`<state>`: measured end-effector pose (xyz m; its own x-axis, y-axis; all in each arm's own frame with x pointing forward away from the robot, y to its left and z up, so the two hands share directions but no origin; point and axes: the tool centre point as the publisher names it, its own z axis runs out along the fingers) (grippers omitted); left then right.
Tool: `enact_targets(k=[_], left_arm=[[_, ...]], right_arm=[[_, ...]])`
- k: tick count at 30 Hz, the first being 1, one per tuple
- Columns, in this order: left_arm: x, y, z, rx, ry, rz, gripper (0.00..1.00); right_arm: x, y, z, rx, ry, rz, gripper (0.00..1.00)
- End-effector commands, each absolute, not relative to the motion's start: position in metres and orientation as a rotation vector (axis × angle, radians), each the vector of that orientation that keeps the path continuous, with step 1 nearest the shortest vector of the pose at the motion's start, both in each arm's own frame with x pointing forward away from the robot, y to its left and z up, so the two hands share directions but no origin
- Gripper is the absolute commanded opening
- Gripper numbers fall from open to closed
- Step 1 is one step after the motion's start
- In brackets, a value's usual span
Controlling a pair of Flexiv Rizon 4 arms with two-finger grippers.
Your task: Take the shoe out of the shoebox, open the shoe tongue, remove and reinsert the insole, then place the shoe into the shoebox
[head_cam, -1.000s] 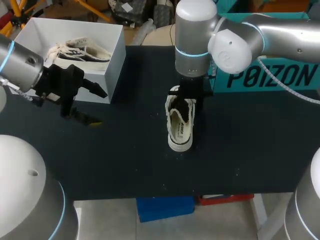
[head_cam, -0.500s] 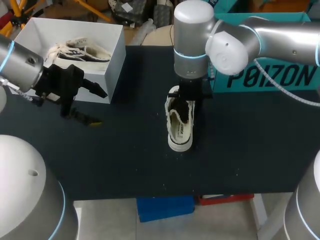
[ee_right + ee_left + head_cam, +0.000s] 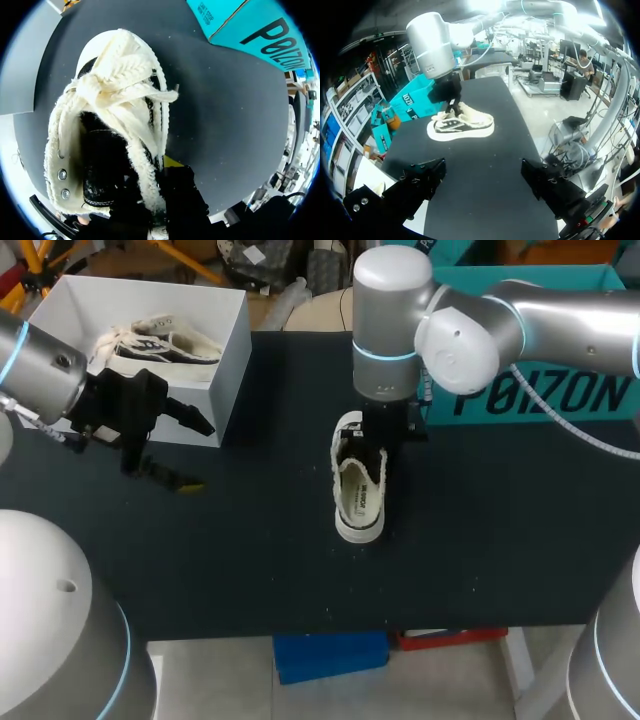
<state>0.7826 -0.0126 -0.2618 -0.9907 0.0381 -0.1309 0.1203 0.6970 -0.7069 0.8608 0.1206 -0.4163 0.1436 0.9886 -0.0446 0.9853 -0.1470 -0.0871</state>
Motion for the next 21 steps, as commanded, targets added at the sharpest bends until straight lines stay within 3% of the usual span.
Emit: enact_targets(k=[1,9,21], left_arm=[[0.782,-0.012,-0.262,0.132,2.794,-1.173,1.00],[0.782,-0.012,-0.262,0.132,2.794,-1.173,1.00],[0.782,-0.012,-0.262,0.132,2.794,-1.173,1.00]], right_arm=[[0.860,0.119,-0.412,-2.352,-2.023,0.150,0.00],[0.857,0.100,-0.375,-2.338,-2.042,0.185,0.00],[0.872,0.065,-0.211,-2.126,-2.443,0.121,0.00]])
